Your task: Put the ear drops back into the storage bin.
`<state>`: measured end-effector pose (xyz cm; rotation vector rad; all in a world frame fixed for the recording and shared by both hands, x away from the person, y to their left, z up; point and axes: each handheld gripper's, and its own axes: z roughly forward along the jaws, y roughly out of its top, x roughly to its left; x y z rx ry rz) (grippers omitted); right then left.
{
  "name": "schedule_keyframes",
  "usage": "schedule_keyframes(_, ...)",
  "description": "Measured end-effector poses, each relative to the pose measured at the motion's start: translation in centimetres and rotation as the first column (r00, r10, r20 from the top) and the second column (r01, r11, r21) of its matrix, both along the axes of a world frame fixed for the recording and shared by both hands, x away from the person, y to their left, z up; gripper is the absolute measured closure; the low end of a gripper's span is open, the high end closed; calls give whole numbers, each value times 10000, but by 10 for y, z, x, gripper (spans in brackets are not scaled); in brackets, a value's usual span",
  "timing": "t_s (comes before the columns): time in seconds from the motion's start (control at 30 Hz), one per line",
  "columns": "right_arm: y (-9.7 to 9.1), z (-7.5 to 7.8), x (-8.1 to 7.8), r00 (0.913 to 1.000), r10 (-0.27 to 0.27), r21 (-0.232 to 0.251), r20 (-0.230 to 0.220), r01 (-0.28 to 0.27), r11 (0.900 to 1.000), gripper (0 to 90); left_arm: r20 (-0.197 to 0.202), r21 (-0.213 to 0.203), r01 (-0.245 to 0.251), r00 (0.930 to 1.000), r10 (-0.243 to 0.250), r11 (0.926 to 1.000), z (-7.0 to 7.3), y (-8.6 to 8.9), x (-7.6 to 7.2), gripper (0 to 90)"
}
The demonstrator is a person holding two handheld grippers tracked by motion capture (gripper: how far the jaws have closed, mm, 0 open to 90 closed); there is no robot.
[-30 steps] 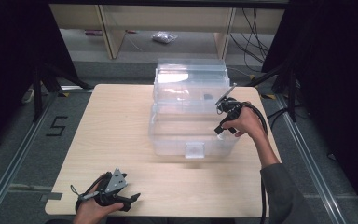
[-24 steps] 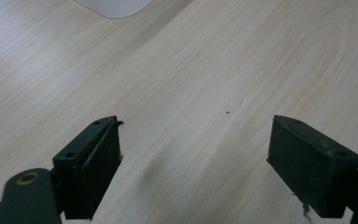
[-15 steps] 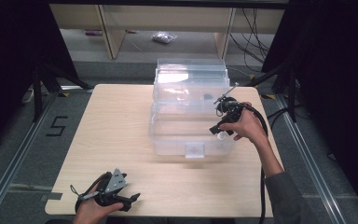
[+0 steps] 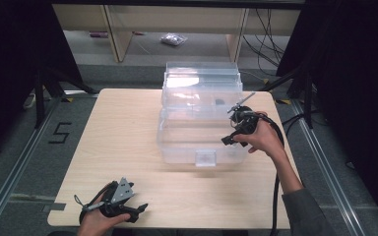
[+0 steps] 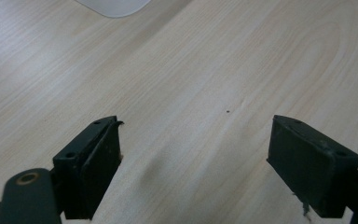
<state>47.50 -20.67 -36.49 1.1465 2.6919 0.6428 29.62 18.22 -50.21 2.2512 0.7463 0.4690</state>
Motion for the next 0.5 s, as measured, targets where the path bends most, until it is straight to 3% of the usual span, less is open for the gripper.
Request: schedule_keyframes(0.5, -8, -1, -21, 9994, 87, 335, 338, -98, 9994, 255, -111, -40, 20, 9999, -21, 10000, 0, 0, 1, 165)
